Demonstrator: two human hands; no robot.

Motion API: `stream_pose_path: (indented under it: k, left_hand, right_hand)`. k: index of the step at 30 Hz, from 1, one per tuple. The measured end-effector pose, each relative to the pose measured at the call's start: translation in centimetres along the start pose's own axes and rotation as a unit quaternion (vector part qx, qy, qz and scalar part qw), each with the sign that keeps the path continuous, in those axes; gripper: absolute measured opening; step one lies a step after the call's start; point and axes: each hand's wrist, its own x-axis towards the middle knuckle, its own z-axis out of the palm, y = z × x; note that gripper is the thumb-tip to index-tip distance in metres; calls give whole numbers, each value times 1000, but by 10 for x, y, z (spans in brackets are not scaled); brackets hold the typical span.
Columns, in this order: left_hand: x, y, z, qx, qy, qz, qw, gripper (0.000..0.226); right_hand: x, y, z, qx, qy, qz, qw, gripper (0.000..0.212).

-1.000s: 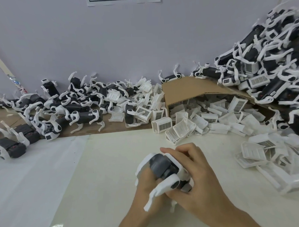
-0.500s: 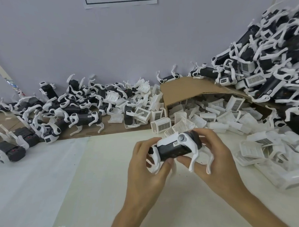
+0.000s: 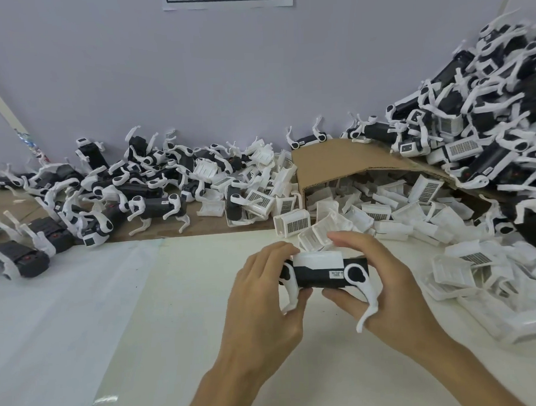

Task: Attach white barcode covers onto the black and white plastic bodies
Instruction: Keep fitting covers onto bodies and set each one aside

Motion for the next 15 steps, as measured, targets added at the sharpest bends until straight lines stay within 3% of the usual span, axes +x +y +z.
stream_pose_path:
  k: [15]
  left_hand:
    - [0, 2, -1, 59, -13, 37, 998, 50]
  right_hand:
    - [-1, 8, 1, -11, -28, -11, 999, 43]
